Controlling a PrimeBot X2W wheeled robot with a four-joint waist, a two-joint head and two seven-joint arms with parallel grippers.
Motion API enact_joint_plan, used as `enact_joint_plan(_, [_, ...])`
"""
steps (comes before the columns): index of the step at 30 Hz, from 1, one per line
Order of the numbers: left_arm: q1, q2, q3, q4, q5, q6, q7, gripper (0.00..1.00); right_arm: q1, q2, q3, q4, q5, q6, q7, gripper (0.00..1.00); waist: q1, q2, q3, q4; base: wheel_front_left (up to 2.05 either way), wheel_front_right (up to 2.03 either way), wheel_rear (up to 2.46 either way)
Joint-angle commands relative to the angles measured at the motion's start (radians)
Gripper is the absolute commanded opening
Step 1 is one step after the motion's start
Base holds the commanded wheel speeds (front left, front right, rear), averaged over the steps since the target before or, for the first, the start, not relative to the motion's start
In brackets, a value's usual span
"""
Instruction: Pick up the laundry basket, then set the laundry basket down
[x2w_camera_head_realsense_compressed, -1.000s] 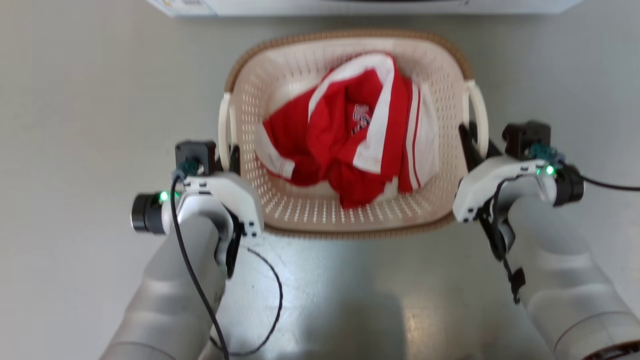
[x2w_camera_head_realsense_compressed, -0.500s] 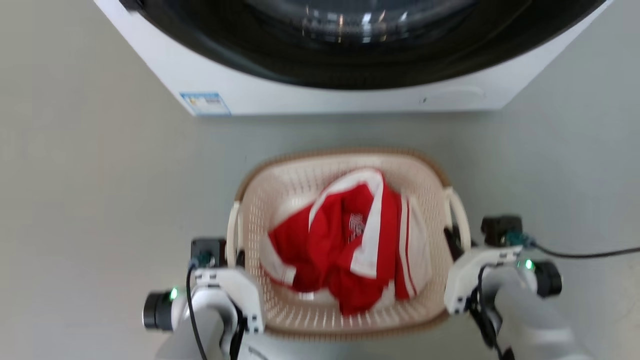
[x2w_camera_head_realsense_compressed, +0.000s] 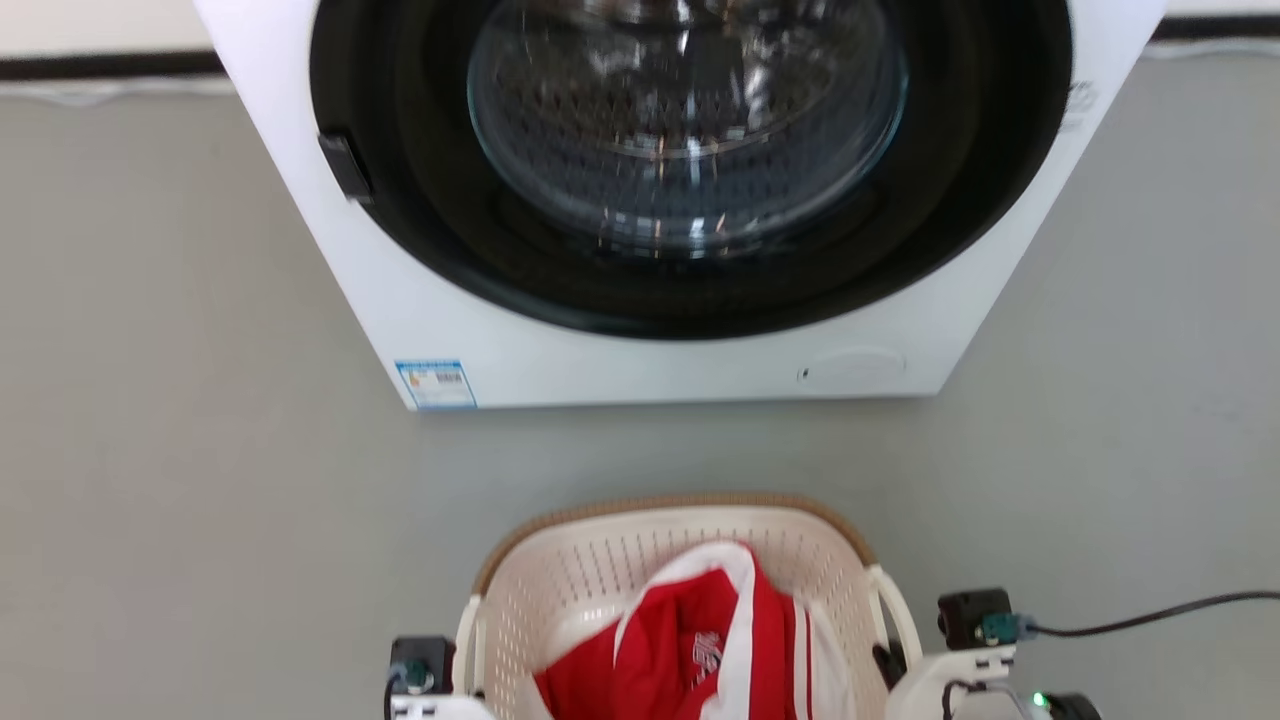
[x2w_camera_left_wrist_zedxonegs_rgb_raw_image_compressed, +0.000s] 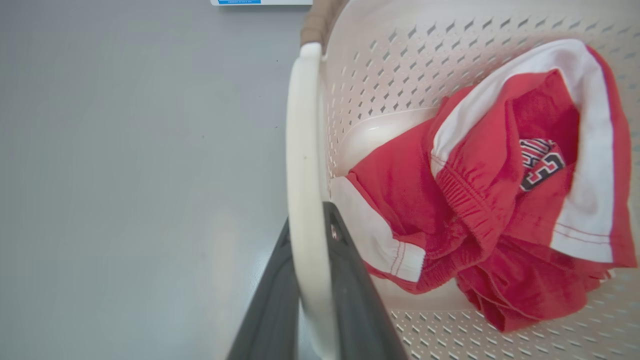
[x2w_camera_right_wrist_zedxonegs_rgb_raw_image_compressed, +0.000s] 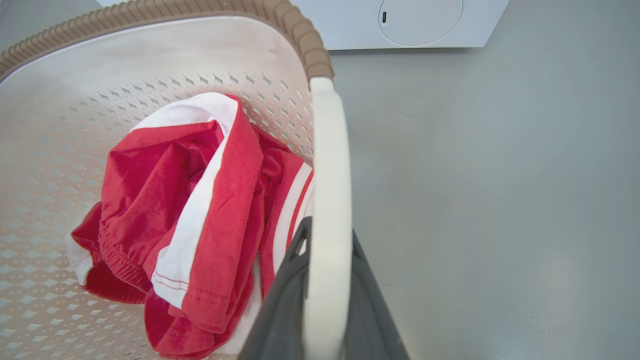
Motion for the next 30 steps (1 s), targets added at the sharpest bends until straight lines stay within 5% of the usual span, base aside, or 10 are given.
enact_joint_plan(1, [0.015,0.039,0.015,0.002,-0.007,0.0,-0.002,0.0,0.025,0.0,0.035,-0.013,0.016,0.008,0.003,0.0,0.0,-0.0001,-0.07,-0.006,0.0,0.0,0.0])
enact_joint_plan(9, [0.066,0.039,-0.029,0.01,-0.04,0.007,0.019,0.0,0.078,0.0,0.099,-0.007,0.091,0.008,0.018,0.0,0.0,-0.0001,-0.161,-0.009,0.0,0.0,0.0])
enact_joint_plan(30, [0.046,0.039,-0.082,0.036,-0.073,0.01,0.009,0.0,0.066,0.0,0.214,0.024,0.214,0.008,-0.007,0.0,0.0,-0.0001,-0.186,-0.006,0.0,0.0,0.0])
